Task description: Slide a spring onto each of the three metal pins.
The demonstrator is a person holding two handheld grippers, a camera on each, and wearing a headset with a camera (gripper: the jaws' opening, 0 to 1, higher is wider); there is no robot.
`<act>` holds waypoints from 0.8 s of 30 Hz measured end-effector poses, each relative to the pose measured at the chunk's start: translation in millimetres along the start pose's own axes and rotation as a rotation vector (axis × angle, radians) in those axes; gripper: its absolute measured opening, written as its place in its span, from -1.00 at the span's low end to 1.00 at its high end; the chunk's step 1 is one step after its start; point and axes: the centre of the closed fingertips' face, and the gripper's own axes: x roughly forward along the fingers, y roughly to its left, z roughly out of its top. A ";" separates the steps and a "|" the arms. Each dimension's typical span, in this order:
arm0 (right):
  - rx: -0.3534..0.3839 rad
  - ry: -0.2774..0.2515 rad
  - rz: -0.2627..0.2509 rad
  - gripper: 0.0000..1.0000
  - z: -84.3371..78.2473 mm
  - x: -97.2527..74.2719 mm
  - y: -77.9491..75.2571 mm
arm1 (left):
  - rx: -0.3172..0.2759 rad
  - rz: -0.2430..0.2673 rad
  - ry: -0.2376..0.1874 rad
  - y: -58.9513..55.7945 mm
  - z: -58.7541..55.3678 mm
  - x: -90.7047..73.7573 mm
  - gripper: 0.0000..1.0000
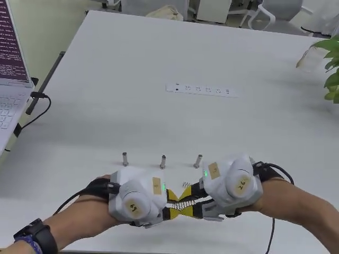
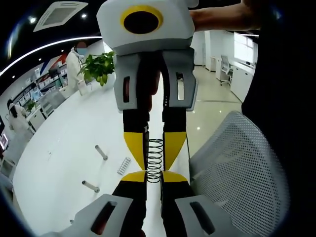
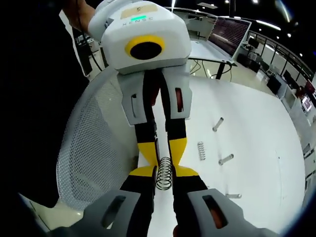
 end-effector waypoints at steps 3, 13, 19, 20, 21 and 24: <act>-0.011 -0.010 0.002 -0.80 1.6 -2.5 -2.4 | -0.012 0.004 -0.016 2.6 2.2 -3.5 -0.97; -0.037 -0.010 0.006 -0.82 0.9 -2.5 -3.8 | -0.029 -0.001 -0.033 3.5 4.2 -4.9 -0.97; -0.033 -0.003 0.006 -0.83 -0.3 -1.9 -3.4 | -0.045 0.001 -0.035 2.7 3.2 -2.3 -0.95; -0.034 0.001 0.005 -0.83 -0.7 -1.5 -3.4 | -0.050 0.005 -0.035 2.8 2.7 -1.1 -0.95; -0.033 0.002 0.005 -0.83 -0.9 -1.2 -3.5 | -0.053 0.006 -0.034 2.5 2.3 -0.3 -0.95; -0.024 0.003 0.012 -0.83 -0.4 0.4 -3.7 | -0.059 0.018 -0.025 1.0 -1.2 3.2 -0.94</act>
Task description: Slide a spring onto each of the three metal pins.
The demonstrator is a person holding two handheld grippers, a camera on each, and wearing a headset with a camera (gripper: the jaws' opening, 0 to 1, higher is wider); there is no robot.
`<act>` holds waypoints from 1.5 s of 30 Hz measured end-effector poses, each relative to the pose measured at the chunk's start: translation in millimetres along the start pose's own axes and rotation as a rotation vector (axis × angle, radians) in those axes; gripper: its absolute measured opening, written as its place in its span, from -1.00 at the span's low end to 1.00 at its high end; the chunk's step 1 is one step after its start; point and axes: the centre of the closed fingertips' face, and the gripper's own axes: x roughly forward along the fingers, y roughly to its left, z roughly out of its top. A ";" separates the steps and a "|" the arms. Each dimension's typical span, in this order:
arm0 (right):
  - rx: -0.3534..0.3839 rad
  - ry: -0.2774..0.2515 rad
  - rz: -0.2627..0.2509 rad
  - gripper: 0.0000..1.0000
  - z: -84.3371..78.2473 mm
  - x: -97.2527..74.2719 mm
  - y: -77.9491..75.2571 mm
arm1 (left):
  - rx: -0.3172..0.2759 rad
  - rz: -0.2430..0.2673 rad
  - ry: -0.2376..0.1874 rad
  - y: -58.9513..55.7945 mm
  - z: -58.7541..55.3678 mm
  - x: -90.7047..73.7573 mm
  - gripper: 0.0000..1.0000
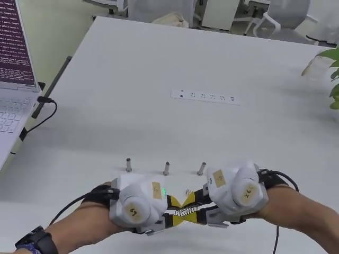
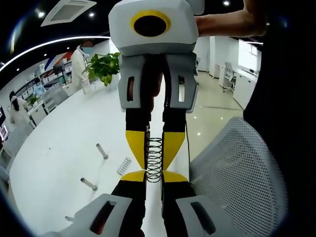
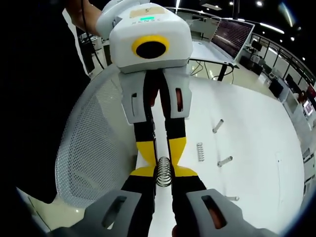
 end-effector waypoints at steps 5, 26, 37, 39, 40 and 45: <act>0.008 0.008 0.007 -0.83 -0.6 3.0 -1.2 | -0.044 0.023 0.003 -1.5 -7.1 -1.4 -0.85; 0.010 0.096 0.005 -0.83 -21.2 10.9 -21.8 | -0.290 0.257 -0.001 30.8 -61.5 -53.6 -0.69; -0.002 0.144 0.012 -0.83 -25.9 11.9 -38.2 | -0.373 0.326 -0.030 41.0 -77.5 -77.2 -0.58; -0.006 0.151 0.013 -0.83 -25.2 12.6 -41.4 | -0.384 0.338 -0.029 42.0 -82.0 -81.5 -0.55; -0.007 0.154 0.013 -0.83 -24.8 13.0 -42.9 | -0.388 0.345 -0.028 42.9 -84.1 -83.7 -0.54; -0.012 0.173 0.023 -0.83 -23.3 15.6 -51.9 | -0.428 0.389 -0.038 51.4 -95.2 -98.3 -0.46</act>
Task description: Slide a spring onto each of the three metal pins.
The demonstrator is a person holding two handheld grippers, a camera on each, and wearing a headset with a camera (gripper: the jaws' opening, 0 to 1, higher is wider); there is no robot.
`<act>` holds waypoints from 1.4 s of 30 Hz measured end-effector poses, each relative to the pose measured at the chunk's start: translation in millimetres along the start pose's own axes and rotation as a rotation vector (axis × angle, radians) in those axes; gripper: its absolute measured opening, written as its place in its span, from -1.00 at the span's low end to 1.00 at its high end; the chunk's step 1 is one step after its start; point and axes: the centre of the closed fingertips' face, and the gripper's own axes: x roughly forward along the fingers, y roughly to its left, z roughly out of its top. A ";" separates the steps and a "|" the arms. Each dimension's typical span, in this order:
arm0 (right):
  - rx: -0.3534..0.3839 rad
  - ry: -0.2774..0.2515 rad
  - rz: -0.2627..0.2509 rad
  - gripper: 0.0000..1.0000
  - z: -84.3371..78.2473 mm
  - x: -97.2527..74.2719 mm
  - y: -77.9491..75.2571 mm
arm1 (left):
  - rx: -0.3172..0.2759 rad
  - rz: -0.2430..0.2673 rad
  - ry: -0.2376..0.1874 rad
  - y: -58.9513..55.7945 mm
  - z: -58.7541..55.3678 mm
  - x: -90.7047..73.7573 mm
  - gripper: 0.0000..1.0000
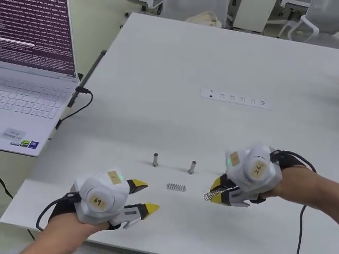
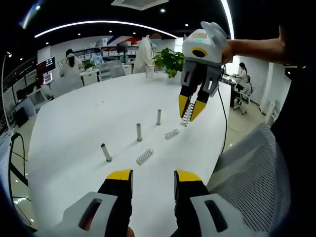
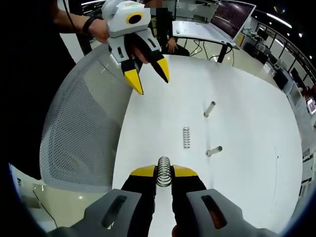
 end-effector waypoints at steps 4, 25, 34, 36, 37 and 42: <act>-0.006 0.015 0.000 -0.83 2.1 0.4 -8.6 | -0.021 0.031 -0.006 11.8 -3.3 -8.4 -0.40; -0.058 0.085 0.006 -0.83 27.5 11.3 -47.5 | -0.095 0.144 -0.021 48.1 -19.9 -38.2 -0.08; -0.089 0.104 0.016 -0.83 43.2 21.8 -59.6 | -0.113 0.156 -0.027 48.2 -22.7 -40.7 -0.01; -0.097 0.110 0.021 -0.83 46.3 24.8 -62.8 | -0.117 0.157 -0.029 48.0 -23.1 -40.9 -0.01; -0.100 0.112 0.023 -0.83 47.3 25.8 -64.1 | -0.119 0.158 -0.030 47.9 -23.4 -41.0 -0.01; -0.113 0.118 0.029 -0.83 54.3 32.5 -76.0 | -0.127 0.163 -0.028 49.4 -27.3 -41.4 0.00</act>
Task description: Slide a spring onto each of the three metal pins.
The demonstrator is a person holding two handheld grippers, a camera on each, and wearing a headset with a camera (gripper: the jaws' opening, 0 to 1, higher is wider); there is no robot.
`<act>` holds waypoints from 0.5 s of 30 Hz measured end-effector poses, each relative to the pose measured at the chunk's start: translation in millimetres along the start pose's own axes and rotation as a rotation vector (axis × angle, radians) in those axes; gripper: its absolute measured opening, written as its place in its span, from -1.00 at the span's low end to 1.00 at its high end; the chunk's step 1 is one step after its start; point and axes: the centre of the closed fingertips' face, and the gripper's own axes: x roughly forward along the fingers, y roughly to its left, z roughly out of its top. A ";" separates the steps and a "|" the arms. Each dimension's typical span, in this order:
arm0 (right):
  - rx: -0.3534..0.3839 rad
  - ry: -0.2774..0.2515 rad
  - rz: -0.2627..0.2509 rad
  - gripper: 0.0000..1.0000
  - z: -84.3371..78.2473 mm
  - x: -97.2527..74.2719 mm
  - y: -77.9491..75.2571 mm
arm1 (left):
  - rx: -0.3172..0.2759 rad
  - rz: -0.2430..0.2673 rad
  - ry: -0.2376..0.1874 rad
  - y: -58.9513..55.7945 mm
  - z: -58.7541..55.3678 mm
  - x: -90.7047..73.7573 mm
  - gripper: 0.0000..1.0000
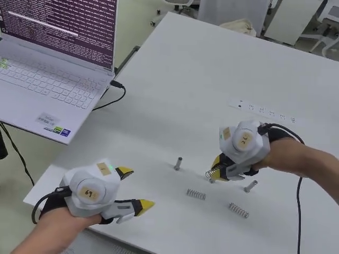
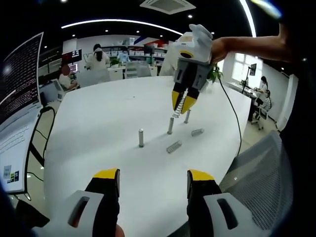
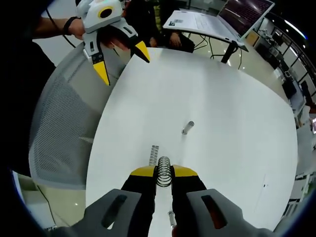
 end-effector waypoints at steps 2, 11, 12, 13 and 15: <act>-0.008 0.003 0.003 -0.83 2.9 1.8 -3.7 | 0.000 0.002 -0.001 0.5 0.2 -0.6 0.01; -0.025 0.014 0.007 -0.83 12.4 12.7 -21.6 | -0.003 0.005 -0.008 0.6 4.2 -0.4 0.03; -0.028 0.015 0.008 -0.83 13.8 14.0 -23.3 | -0.004 0.005 -0.009 -0.1 4.7 0.0 0.03; -0.031 0.018 0.008 -0.83 14.2 15.1 -24.6 | -0.004 0.003 -0.009 -0.5 4.9 0.2 0.03; -0.038 0.024 0.007 -0.83 14.7 16.9 -27.4 | -0.003 0.003 -0.007 -1.1 5.0 0.5 0.04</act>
